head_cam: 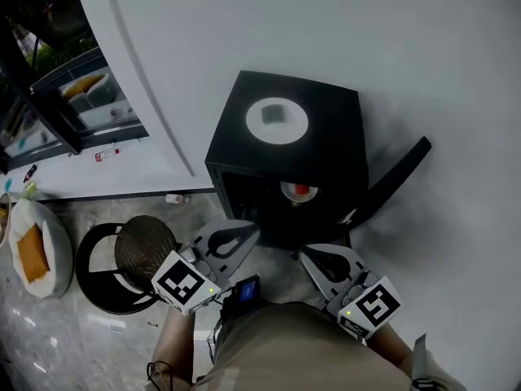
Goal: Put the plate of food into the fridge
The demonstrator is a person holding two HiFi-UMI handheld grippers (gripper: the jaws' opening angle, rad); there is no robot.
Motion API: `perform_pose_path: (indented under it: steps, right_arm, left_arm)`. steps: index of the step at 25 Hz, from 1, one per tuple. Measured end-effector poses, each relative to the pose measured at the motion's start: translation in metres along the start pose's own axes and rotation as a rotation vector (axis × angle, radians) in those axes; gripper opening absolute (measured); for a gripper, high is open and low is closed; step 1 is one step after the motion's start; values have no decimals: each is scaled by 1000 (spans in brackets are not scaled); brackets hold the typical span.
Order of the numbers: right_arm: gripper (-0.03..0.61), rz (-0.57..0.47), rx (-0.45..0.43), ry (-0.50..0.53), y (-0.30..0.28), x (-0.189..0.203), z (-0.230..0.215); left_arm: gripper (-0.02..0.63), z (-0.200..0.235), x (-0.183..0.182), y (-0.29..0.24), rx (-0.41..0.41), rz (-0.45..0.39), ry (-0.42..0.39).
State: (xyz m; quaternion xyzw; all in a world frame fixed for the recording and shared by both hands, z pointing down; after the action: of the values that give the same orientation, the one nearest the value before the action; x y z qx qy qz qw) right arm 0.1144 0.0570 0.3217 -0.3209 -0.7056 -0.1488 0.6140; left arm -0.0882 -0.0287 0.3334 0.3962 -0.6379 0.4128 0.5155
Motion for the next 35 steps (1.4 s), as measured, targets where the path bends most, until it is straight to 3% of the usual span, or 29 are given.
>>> perform_pose_path:
  steps: [3,8,17,21,35]
  right_arm:
    - [21,5,57,-5,-14,-1,0]
    - [21,4,131,-29,-36,0,6]
    - [21,26,160,-53,-50,3,-11]
    - [21,35,135,-58,-46,2,-26]
    - [21,35,52,-128,-34,3,-71]
  left_arm:
    - [11,18,3,-5,79,30,-30]
    - [11,47,4,-11,166,0,-50]
    - [11,100,-8,-33,55,-7,-78]
    - [12,116,-17,-53,21,42,-195]
    - [12,139,-24,-121,45,279,-380]
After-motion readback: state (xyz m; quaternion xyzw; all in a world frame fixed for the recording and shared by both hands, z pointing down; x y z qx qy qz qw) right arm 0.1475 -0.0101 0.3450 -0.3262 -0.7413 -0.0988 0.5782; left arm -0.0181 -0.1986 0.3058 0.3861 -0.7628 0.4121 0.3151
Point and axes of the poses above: the fingertips, and each gripper's own axes: y backward along the fingers, z to its left, x out of its underside, the point moved 9 cm from there along y, backward along the fingers, and after that the axes turned 9 degrees about -y, right-handed, at the moved point
